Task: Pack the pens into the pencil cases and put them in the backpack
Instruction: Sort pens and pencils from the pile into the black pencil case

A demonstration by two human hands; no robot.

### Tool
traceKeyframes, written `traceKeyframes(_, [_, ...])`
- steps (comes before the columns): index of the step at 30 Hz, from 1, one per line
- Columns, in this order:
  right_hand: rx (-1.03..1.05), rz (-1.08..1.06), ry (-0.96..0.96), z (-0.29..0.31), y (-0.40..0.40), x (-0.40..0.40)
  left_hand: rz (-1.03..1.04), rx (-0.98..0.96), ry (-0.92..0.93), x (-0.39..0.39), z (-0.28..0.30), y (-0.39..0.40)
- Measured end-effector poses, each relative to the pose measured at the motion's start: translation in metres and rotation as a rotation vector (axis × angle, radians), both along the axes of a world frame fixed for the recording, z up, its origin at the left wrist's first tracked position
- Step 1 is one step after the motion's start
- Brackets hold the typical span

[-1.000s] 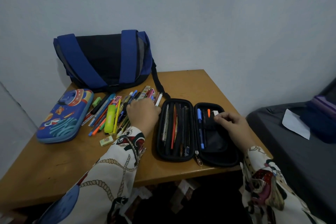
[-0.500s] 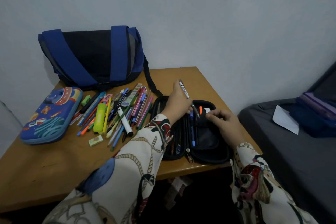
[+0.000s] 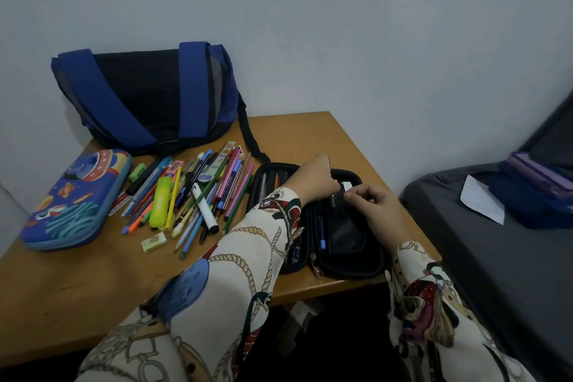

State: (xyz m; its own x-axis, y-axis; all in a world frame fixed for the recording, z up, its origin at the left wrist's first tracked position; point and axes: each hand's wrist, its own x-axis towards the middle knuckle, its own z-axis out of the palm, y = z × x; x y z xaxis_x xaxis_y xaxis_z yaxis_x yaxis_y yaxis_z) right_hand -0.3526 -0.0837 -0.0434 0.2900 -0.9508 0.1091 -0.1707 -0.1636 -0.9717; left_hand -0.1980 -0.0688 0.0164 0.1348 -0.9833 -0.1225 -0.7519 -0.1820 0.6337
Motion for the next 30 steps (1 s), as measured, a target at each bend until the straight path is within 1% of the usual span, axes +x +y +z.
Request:
traceKeyframes(6, [-0.011, 0.002, -0.004, 0.0, -0.001, 0.0, -0.109, -0.016, -0.185, -0.004, -0.004, 0.012])
traceKeyframes(9, [-0.011, -0.005, -0.001, 0.0, 0.0, 0.001, -0.138, -0.121, -0.301, 0.0, -0.014, 0.017])
traceKeyframes(10, [-0.007, -0.007, -0.003, -0.001, 0.0, 0.001, -0.139, -0.156, -0.296, 0.002, -0.017, 0.019])
traceKeyframes(11, [-0.001, -0.006, -0.006, -0.001, 0.0, 0.001, -0.132, -0.169, -0.251, 0.004, -0.019, 0.021])
traceKeyframes(14, [0.006, -0.006, -0.006, -0.001, 0.0, 0.0, -0.104, -0.1, -0.057, 0.012, -0.022, 0.023])
traceKeyframes(16, [0.009, -0.012, -0.018, -0.001, 0.001, 0.0, -0.111, -0.064, -0.007, 0.017, -0.024, 0.023])
traceKeyframes(18, [0.008, -0.014, -0.031, -0.002, 0.0, 0.001, -0.128, -0.042, -0.043, 0.018, -0.024, 0.021])
traceKeyframes(21, [0.002, -0.012, -0.024, -0.002, 0.0, 0.0, -0.186, -0.053, -0.161, 0.018, -0.024, 0.017])
traceKeyframes(25, [0.002, -0.016, -0.008, -0.003, -0.001, 0.001, -0.146, -0.116, -0.112, 0.02, -0.032, 0.018])
traceKeyframes(30, [0.004, -0.017, -0.021, -0.003, -0.001, 0.001, -0.18, -0.175, -0.142, 0.023, -0.039, 0.021])
